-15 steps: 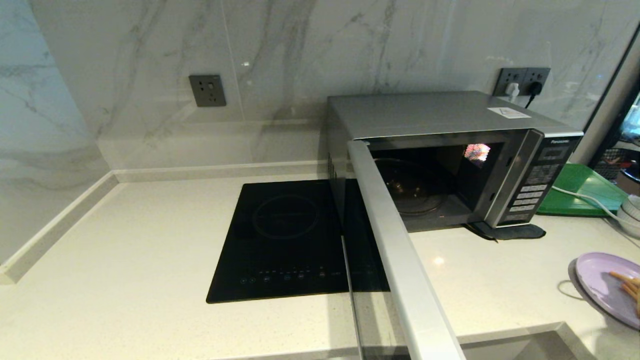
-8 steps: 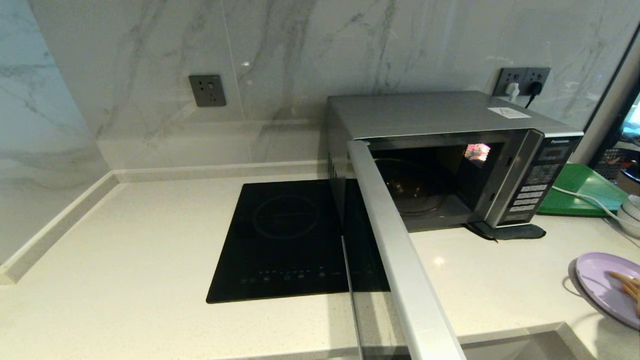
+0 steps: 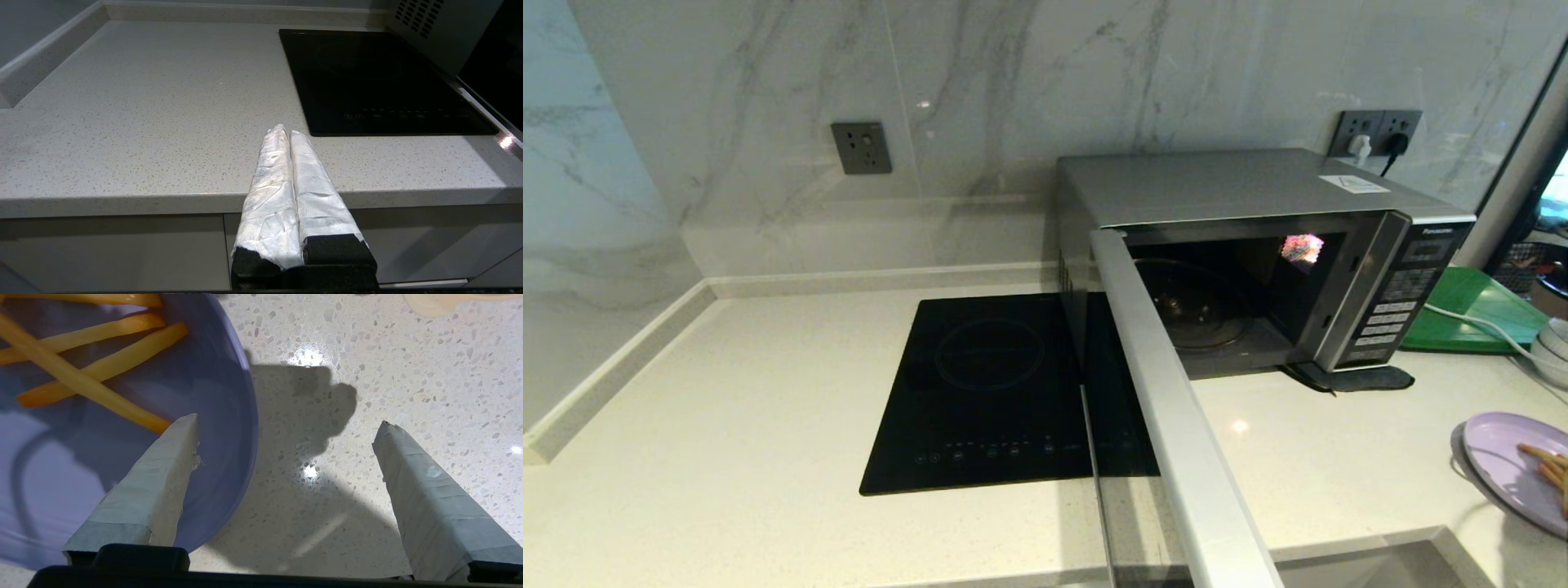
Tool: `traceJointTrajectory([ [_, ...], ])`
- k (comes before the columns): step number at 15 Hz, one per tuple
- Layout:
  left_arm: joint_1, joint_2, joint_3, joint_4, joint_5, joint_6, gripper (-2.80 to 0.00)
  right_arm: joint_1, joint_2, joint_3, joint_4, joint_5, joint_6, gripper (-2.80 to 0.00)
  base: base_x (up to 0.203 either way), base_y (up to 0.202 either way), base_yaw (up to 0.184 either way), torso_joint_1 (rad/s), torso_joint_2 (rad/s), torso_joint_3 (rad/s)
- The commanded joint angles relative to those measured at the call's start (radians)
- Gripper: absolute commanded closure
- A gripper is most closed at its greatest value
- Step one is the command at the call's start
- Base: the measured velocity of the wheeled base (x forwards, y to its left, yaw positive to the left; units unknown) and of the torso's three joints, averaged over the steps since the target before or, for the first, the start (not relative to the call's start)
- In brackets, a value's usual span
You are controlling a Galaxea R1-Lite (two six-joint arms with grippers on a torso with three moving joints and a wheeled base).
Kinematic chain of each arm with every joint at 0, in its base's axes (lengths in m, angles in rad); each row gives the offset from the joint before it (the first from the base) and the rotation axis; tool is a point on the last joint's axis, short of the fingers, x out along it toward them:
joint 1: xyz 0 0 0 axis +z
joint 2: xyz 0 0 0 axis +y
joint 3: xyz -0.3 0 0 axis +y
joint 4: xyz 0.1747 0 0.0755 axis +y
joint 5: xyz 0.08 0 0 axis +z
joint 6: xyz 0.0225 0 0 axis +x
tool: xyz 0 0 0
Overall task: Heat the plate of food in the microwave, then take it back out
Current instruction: Put the plate in the microwave oven
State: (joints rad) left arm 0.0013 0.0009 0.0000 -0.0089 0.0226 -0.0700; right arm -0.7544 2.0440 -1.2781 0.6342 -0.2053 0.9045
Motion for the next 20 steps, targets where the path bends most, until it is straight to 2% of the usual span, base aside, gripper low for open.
traceJointTrajectory([
  [1,0.000,0.001,0.000,0.000,0.000,-0.001,0.00,-0.009,0.028,0.000,-0.001,0.000,0.005,-2.80,0.000,0.000,0.000,0.000,0.00,0.000],
  [18,0.000,0.001,0.000,0.000,0.000,-0.001,0.00,0.010,0.101,-0.066,-0.036,0.004,-0.001,-2.80,0.000,0.000,0.000,0.000,0.00,0.000],
  [19,0.000,0.001,0.000,0.000,0.000,-0.001,0.00,0.012,0.101,-0.066,-0.037,0.004,-0.002,0.00,0.000,0.000,0.000,0.000,0.00,0.000],
  [20,0.000,0.001,0.000,0.000,0.000,-0.001,0.00,0.012,0.101,-0.066,-0.037,0.006,-0.004,0.00,0.000,0.000,0.000,0.000,0.00,0.000],
])
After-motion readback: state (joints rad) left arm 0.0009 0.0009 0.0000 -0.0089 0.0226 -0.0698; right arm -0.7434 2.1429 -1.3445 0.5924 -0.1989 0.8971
